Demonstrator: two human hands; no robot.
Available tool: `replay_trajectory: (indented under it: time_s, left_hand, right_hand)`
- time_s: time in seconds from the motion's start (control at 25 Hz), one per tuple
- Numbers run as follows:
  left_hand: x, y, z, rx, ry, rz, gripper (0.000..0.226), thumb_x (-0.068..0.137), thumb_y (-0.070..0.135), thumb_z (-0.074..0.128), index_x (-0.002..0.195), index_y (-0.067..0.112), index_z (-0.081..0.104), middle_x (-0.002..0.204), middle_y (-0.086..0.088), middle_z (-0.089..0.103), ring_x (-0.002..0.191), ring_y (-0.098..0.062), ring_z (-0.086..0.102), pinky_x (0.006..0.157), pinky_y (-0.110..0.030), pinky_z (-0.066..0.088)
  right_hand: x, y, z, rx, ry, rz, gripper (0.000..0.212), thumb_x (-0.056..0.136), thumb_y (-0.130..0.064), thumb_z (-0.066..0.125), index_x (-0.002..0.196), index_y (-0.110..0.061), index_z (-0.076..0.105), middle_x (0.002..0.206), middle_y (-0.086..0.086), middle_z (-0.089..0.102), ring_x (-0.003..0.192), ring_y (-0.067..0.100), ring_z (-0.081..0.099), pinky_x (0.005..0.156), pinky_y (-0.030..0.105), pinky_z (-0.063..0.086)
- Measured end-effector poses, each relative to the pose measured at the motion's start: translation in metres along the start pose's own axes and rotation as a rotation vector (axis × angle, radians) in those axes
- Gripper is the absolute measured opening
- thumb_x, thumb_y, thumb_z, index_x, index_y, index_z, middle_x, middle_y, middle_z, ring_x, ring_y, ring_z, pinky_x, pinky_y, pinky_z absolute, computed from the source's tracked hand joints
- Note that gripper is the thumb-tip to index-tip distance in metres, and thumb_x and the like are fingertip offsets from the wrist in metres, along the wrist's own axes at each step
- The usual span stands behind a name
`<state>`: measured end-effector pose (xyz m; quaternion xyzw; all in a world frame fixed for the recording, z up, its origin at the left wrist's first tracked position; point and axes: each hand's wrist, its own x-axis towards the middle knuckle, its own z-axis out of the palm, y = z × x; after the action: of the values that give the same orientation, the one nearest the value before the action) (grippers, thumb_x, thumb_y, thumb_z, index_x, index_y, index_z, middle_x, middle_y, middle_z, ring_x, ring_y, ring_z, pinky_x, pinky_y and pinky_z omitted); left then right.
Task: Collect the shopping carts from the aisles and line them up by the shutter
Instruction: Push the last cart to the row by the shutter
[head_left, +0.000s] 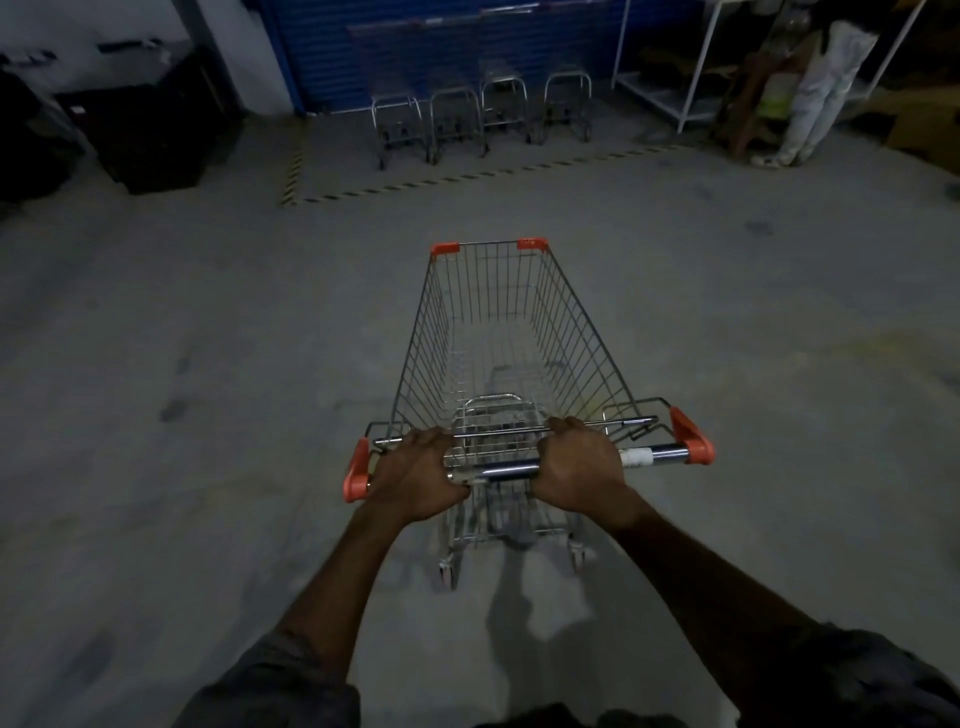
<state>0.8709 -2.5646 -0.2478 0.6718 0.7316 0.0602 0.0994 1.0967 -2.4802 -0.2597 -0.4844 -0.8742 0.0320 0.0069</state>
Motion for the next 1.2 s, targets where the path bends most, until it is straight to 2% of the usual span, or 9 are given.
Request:
replay_trajectory:
  time_s: [0.08,0.2,0.4,0.56,0.68,0.92,1.08,1.2]
  left_hand:
    - [0.040,-0.009,-0.008,-0.016,0.013,-0.022,0.069,0.077,0.054,0.072,0.138,0.026,0.057,0.142,0.007,0.056,0.132,-0.019,0.049,0.102,-0.032,0.044]
    - [0.104,-0.022,-0.016,-0.035,0.037,-0.050,0.066,0.076,0.053,0.073,0.133,0.023,0.060,0.135,0.003,0.060,0.128,-0.020,0.053,0.098,-0.033,0.046]
    - [0.209,-0.048,-0.027,-0.059,0.076,-0.107,0.069,0.077,0.052,0.074,0.138,0.025,0.055,0.136,0.001,0.061,0.127,-0.020,0.055,0.097,-0.031,0.046]
    - [0.299,-0.070,-0.036,-0.042,0.080,-0.133,0.085,0.078,0.057,0.072,0.152,0.031,0.041,0.146,0.000,0.056,0.133,-0.022,0.052,0.100,-0.034,0.046]
    - [0.362,-0.086,-0.045,-0.040,0.076,-0.145,0.081,0.078,0.057,0.073,0.150,0.032,0.046,0.151,0.007,0.052,0.139,-0.019,0.047,0.107,-0.034,0.042]
    - [0.480,-0.123,-0.066,-0.024,0.059,-0.166,0.081,0.078,0.057,0.073,0.151,0.036,0.044,0.153,0.010,0.048,0.139,-0.017,0.046,0.107,-0.031,0.040]
    - [0.559,-0.157,-0.074,-0.020,0.065,-0.179,0.082,0.078,0.058,0.074,0.151,0.037,0.044,0.155,0.011,0.047,0.140,-0.016,0.044,0.108,-0.030,0.039]
    - [0.622,-0.186,-0.079,-0.026,0.077,-0.168,0.081,0.078,0.059,0.073,0.150,0.035,0.045,0.153,0.008,0.049,0.140,-0.018,0.045,0.108,-0.032,0.040]
  right_hand:
    - [0.044,0.008,-0.005,0.009,0.006,0.001,0.044,0.059,-0.046,0.050,0.085,-0.017,0.072,0.089,0.004,0.068,0.087,0.027,0.065,0.069,0.033,0.053]
    - [0.112,0.024,-0.013,0.052,0.025,0.003,0.049,0.062,-0.043,0.059,0.106,-0.022,0.066,0.100,-0.001,0.069,0.096,0.024,0.064,0.077,0.034,0.055]
    - [0.229,0.050,-0.009,0.076,0.093,-0.044,0.058,0.063,-0.039,0.062,0.119,-0.022,0.061,0.094,0.000,0.071,0.087,0.026,0.067,0.070,0.036,0.055]
    - [0.328,0.074,-0.008,0.051,0.120,-0.096,0.057,0.064,-0.042,0.058,0.117,-0.025,0.066,0.098,-0.001,0.072,0.091,0.025,0.068,0.074,0.035,0.055]
    - [0.397,0.088,-0.010,0.048,0.120,-0.124,0.057,0.063,-0.040,0.059,0.116,-0.023,0.068,0.098,0.001,0.072,0.092,0.027,0.068,0.074,0.036,0.056]
    - [0.527,0.107,-0.015,0.072,0.116,-0.187,0.066,0.062,-0.040,0.054,0.124,-0.022,0.066,0.109,0.003,0.070,0.102,0.028,0.065,0.083,0.039,0.056]
    - [0.616,0.114,-0.017,0.084,0.125,-0.214,0.064,0.062,-0.043,0.055,0.122,-0.024,0.067,0.108,0.002,0.071,0.102,0.027,0.066,0.084,0.039,0.056]
    - [0.684,0.119,-0.019,0.085,0.154,-0.227,0.067,0.062,-0.049,0.044,0.119,-0.024,0.069,0.105,0.002,0.072,0.097,0.027,0.068,0.081,0.038,0.057]
